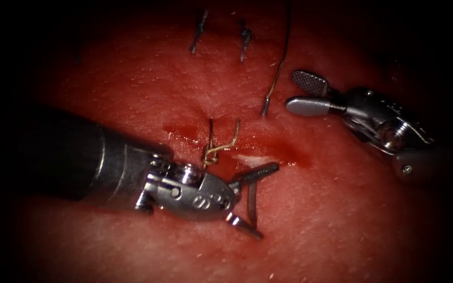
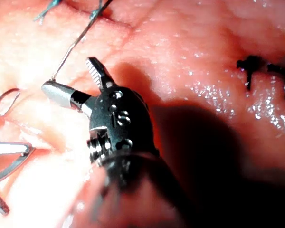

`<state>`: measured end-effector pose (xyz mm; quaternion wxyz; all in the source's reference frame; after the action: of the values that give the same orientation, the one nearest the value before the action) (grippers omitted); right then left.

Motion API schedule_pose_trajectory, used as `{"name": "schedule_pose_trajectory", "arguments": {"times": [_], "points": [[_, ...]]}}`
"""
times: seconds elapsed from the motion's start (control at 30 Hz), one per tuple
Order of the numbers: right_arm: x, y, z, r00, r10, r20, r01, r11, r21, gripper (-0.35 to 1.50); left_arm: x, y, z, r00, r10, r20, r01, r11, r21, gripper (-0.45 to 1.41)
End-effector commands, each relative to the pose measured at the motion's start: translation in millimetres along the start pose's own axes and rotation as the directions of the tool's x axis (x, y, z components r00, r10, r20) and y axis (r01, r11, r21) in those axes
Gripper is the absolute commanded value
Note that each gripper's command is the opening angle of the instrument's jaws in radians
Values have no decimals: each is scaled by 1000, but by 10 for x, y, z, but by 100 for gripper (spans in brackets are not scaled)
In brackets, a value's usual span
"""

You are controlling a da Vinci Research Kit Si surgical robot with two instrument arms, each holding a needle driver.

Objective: Wound Closure

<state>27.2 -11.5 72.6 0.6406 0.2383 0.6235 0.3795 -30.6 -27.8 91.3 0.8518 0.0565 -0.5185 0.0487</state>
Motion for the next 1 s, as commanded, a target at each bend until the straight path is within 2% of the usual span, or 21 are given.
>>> {"name": "schedule_pose_trajectory", "arguments": {"times": [0.03,0.07,0.1,0.17,0.2,0.43,0.5,0.57,0.6,0.63,0.7,0.73,0.77,0.8,0.87,0.93,1.0], "points": [[-13,0,6,1000,-3,1,3,1000,2,67,9,-3,7,1000,7,14,-7,1000,19,41],[-14,1,6,1000,-4,1,4,1000,2,66,12,-2,6,1000,-8,23,7,1000,29,21],[-14,1,6,1000,-4,1,4,1000,2,66,12,-2,6,1000,-8,23,7,1000,29,21],[-17,2,5,1000,-7,1,7,1000,3,62,14,-1,2,999,-25,34,23,999,44,-31],[-19,2,5,1000,-10,1,10,1000,3,62,12,0,-2,999,-27,45,25,998,52,-45],[-27,1,5,1000,-18,2,18,1000,4,56,-7,3,-13,990,-106,91,100,993,70,-45],[-31,-1,4,1000,-21,2,21,1000,6,54,-22,5,-16,973,-204,106,194,976,94,-45],[-33,-2,3,1000,-22,2,22,1000,7,54,-27,5,-17,961,-250,120,238,965,106,-45],[-34,-3,2,1000,-29,3,29,1000,8,54,-33,4,-19,939,-317,137,301,945,125,-45],[-37,-6,0,1000,-20,3,20,1000,11,54,-40,2,-22,890,-433,142,412,898,154,-45],[-39,-8,-3,1000,-15,4,15,1000,14,52,-48,-1,-25,833,-537,133,509,838,194,-45],[-39,-8,-3,1000,-15,4,15,1000,14,52,-48,-1,-25,833,-537,133,509,838,194,-45],[-40,-9,-4,1000,-10,5,10,1000,16,51,-51,-1,-27,814,-566,133,536,819,205,-45],[-41,-11,-7,1000,-11,6,11,1000,19,46,-59,0,-32,755,-642,130,607,761,230,-45],[-41,-12,-10,1000,-5,7,5,1000,22,41,-66,2,-36,728,-674,122,636,731,248,-45],[-42,-14,-13,1000,1,8,-1,1000,25,24,-72,4,-39,707,-698,116,657,708,259,-45],[-43,-17,-17,1000,13,10,-13,1000,26,12,-80,6,-41,658,-745,108,701,659,275,-45]]}}
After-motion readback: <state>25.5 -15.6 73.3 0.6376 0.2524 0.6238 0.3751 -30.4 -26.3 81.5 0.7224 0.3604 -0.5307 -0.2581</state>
